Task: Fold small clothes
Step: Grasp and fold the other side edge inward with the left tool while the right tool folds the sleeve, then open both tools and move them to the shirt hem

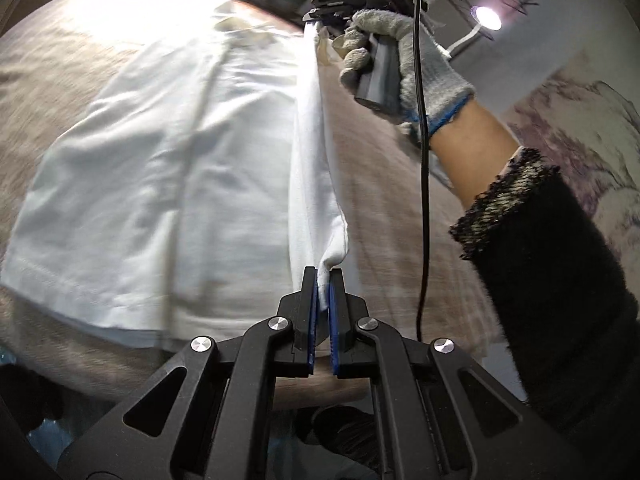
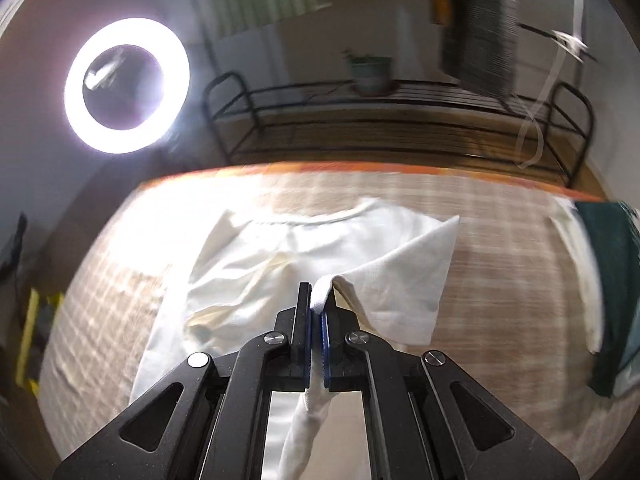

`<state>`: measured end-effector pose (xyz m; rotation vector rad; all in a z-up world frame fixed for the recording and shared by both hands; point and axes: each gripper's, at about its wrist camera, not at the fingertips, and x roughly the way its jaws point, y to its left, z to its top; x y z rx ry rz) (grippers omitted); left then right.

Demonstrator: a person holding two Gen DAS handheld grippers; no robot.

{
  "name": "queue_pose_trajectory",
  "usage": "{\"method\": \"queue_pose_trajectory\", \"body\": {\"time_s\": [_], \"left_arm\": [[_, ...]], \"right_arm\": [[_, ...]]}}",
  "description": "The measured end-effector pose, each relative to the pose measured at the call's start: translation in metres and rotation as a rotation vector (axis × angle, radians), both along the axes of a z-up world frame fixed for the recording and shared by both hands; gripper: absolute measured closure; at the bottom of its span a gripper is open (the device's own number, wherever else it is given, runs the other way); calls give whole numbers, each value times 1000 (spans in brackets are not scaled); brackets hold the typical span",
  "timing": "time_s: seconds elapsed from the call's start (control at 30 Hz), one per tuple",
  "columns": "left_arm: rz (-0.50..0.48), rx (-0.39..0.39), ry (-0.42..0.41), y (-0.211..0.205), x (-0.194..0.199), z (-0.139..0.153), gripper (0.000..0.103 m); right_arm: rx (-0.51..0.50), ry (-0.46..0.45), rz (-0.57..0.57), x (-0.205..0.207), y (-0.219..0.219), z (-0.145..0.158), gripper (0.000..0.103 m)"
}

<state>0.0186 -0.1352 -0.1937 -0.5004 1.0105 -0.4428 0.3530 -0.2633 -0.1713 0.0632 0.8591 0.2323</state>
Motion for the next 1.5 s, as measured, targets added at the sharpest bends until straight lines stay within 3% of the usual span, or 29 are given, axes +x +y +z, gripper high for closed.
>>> {"method": "queue_pose_trajectory", "body": {"time_s": [0.17,0.4,0.5,0.6,0.67,0.87,1.0,1.23,1.33,1.4,1.5], "left_arm": [[41,12,32,17,-1,-15,100],[50,29,48,21,4,-21,100],[54,30,40,26,3,-21,100],[52,40,28,31,2,-21,100],[48,50,26,34,-1,-22,100],[39,69,79,54,-16,-19,95],[63,68,43,75,-25,-2,92],[155,26,9,97,-10,4,92],[166,12,35,98,-7,-2,92],[172,4,54,97,-4,-6,92],[177,-7,81,98,-1,-11,92]], "right_arm": [[-78,37,65,10,41,-26,100],[-116,94,98,20,53,-56,100],[-26,125,123,21,45,-58,94],[162,105,168,17,28,-45,84],[275,66,136,15,3,-31,68],[413,38,-85,25,-70,-21,67],[455,76,-171,41,-100,-29,67],[372,123,-175,71,-95,-40,67],[288,126,-129,81,-79,-34,67],[178,127,-106,79,-64,-30,67],[147,155,-7,73,-46,-29,67]]}}
